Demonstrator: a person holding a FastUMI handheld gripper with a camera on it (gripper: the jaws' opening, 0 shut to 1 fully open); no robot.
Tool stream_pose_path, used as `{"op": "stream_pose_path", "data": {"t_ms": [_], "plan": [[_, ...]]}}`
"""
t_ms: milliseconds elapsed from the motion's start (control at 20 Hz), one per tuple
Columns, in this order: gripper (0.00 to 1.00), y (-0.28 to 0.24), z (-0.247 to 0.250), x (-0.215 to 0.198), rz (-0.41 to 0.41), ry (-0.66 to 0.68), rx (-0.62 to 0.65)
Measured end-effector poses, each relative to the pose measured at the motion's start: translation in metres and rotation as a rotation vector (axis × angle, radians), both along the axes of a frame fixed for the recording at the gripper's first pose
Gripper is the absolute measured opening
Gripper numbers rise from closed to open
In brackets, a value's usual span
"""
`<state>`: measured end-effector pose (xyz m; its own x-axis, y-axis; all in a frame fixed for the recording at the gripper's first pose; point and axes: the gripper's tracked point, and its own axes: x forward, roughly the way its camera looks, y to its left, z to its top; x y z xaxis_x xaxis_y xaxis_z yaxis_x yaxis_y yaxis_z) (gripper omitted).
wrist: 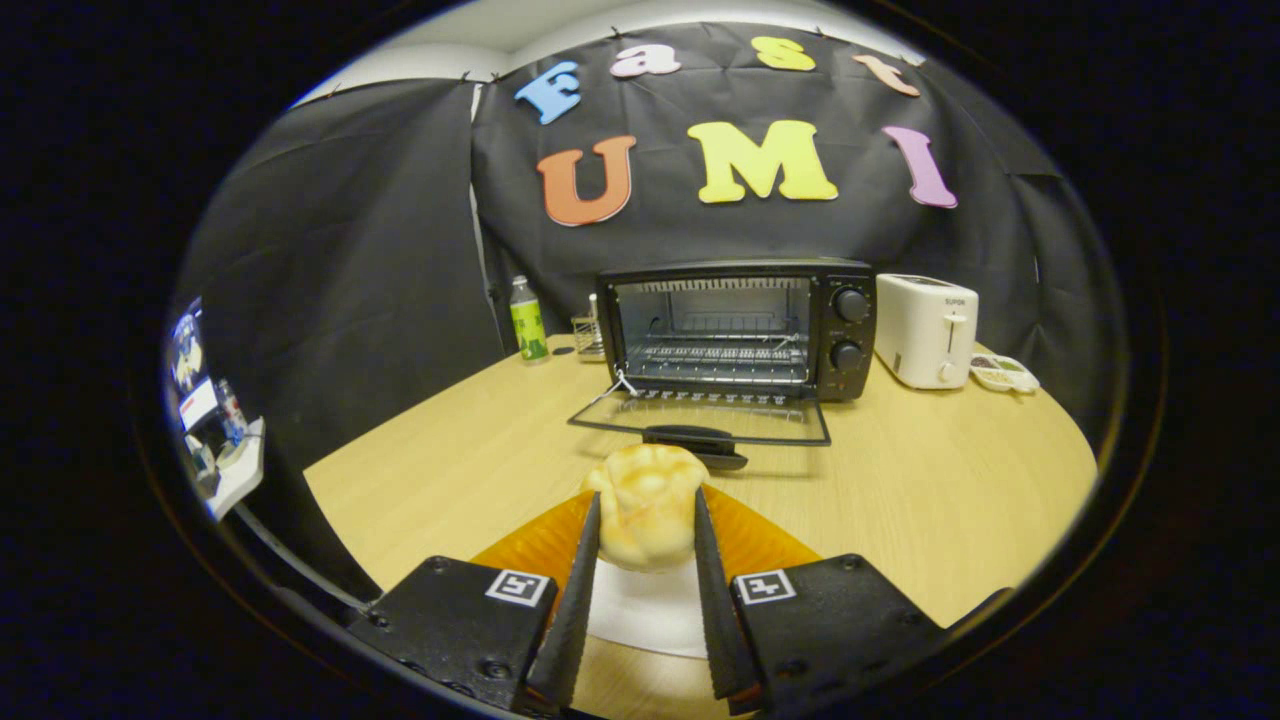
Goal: Open the toaster oven, put the food inside, and close the toaster oven door.
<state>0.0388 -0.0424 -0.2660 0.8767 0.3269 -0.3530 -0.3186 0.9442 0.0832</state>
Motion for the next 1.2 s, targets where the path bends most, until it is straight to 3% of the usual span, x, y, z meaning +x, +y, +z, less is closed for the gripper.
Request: {"op": "stream_pose_path", "data": {"t_ms": [200, 500, 1000, 1200], "plan": [[0.54, -0.011, 0.039, 0.038, -0.065, -0.033, 0.097], [0.54, -0.015, 0.058, 0.115, -0.135, -0.013, 0.133], [0.54, 0.021, 0.031, 0.235, -0.186, 0.078, 0.210], [0.54, 0.016, 0.024, 0.269, -0.258, 0.076, 0.226]]}}
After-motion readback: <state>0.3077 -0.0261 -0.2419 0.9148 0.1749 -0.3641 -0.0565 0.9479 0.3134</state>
